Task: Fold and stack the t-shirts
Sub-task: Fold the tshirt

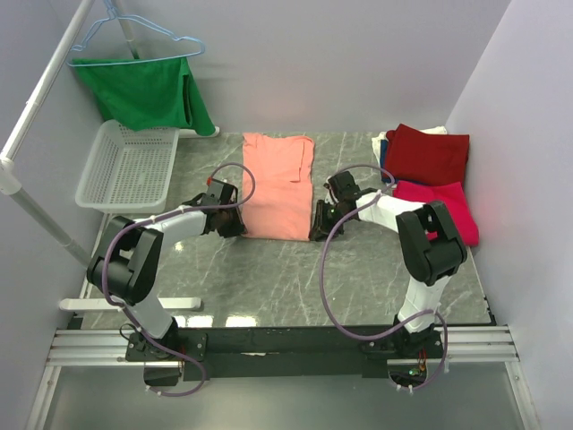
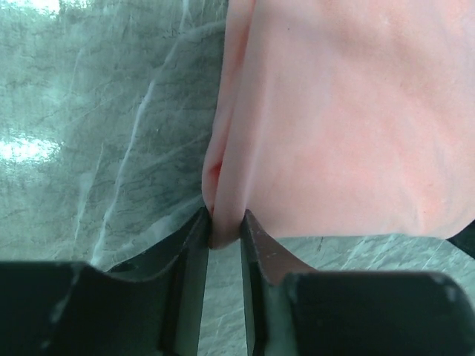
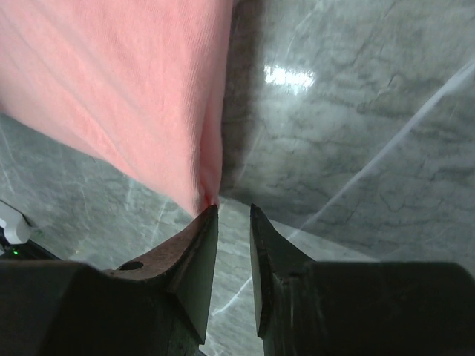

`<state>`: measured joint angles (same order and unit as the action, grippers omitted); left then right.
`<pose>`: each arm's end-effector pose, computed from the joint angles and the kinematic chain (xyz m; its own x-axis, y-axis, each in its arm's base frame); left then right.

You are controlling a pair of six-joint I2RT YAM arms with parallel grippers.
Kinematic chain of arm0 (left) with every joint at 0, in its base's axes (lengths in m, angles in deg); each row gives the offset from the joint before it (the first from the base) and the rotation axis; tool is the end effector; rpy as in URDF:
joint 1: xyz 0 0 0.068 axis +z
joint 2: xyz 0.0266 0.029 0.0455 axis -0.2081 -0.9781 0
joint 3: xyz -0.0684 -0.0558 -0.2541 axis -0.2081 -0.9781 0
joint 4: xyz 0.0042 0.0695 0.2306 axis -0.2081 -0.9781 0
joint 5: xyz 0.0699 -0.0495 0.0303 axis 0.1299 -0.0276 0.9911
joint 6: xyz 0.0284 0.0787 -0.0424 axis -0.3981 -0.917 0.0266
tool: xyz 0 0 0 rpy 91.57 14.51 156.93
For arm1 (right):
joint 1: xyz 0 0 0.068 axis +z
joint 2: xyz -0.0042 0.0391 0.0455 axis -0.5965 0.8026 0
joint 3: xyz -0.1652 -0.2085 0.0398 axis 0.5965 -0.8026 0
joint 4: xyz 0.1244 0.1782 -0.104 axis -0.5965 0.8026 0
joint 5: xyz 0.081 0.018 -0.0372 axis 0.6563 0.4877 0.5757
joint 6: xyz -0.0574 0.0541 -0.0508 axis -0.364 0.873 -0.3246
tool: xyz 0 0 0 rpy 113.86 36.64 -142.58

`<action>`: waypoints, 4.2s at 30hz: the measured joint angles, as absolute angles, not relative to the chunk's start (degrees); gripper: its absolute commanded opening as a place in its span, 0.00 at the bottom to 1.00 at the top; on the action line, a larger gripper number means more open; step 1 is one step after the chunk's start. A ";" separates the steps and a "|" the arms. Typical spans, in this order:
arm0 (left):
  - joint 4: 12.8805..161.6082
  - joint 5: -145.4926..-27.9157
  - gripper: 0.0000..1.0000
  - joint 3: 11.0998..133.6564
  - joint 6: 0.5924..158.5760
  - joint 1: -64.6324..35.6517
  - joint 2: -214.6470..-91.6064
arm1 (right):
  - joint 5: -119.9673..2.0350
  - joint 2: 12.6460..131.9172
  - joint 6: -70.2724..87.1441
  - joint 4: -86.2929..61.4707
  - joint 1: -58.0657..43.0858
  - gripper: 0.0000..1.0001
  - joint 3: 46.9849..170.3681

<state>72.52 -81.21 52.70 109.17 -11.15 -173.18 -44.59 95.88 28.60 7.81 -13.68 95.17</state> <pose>0.3094 -0.1367 0.1336 -0.8461 -0.3531 -0.3992 -0.1847 0.8969 -0.4019 0.3183 0.1692 0.1222 -0.9678 0.0471 -0.2475 -0.0865 0.8605 0.5020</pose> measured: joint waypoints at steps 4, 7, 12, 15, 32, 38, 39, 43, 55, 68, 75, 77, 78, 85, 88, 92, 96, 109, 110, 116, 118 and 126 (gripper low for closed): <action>72.50 -80.95 0.33 52.65 109.19 -11.15 -173.22 | -45.96 94.25 28.30 8.64 -12.43 0.32 94.65; 72.43 -80.18 0.30 52.61 109.17 -11.15 -173.22 | -46.86 92.58 27.90 9.30 -11.43 0.32 94.65; 72.45 -79.92 0.01 52.17 109.13 -11.15 -173.22 | -47.76 90.01 27.47 9.71 -10.77 0.33 94.65; 72.43 -79.77 0.01 51.98 109.22 -11.15 -173.22 | -48.08 89.87 27.45 9.78 -10.71 0.34 94.65; 72.45 -79.68 0.01 51.96 109.22 -11.15 -173.22 | -46.92 92.06 27.40 9.06 -10.49 0.35 94.78; 72.43 -79.68 0.01 51.96 109.22 -11.15 -173.22 | -45.99 93.76 27.42 8.53 -10.12 0.35 94.97; 72.43 -79.68 0.01 51.96 109.19 -11.15 -173.22 | -45.94 93.85 27.45 8.38 -9.98 0.35 95.08; 72.43 -79.68 0.01 51.96 109.17 -11.15 -173.22 | -45.61 94.03 27.47 7.51 -9.85 0.35 95.74; 72.52 -79.87 0.01 51.96 108.98 -11.15 -173.68 | -43.65 99.01 27.69 5.34 -9.57 0.09 97.77; 72.39 -79.66 0.01 44.15 110.57 -11.24 -166.01 | -44.48 95.40 28.71 4.47 -7.01 0.00 92.79; 65.57 -78.65 0.01 38.08 115.58 -16.50 -151.89 | -44.83 84.83 30.18 5.23 -3.93 0.00 83.02; 63.49 -77.89 0.01 37.07 117.54 -19.34 -147.24 | -45.05 81.15 30.64 6.13 -2.75 0.00 80.57; 62.20 -77.19 0.01 36.59 119.03 -20.98 -144.70 | -45.29 79.03 30.88 6.68 -2.03 0.00 79.46; 50.40 -71.39 0.01 35.58 130.96 -34.25 -131.46 | -46.51 66.42 34.07 11.59 3.44 0.00 75.22; 44.83 -68.25 0.01 35.63 136.03 -38.32 -127.15 | -46.68 62.68 35.40 13.63 4.64 0.00 74.95; 38.14 -64.16 0.01 37.25 141.52 -40.48 -125.12 | -47.45 58.86 36.78 15.75 4.90 0.00 75.30; 35.47 -61.60 0.01 39.56 144.54 -40.83 -126.91 | -48.08 58.31 37.37 17.19 5.25 0.00 76.81; 29.00 -50.26 0.01 53.46 145.67 -41.09 -137.62 | -56.24 61.31 35.84 23.59 4.68 0.00 91.37; 28.35 -49.01 0.01 54.69 145.63 -41.09 -138.36 | -56.70 62.05 35.53 23.64 4.29 0.00 92.55; 26.33 -41.60 0.01 62.42 144.47 -40.46 -146.49 | -57.55 68.26 33.35 23.61 0.46 0.00 98.89; 26.77 -40.44 0.01 63.65 143.44 -39.41 -148.72 | -57.33 70.44 32.78 23.33 -0.80 0.00 100.37; 34.12 -39.53 0.01 66.18 135.05 -28.76 -153.77 | -53.79 80.80 31.69 20.55 -4.85 0.00 106.73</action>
<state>34.12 -39.53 66.18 135.05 -28.76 -153.77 -53.79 80.80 31.69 20.55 -4.85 106.73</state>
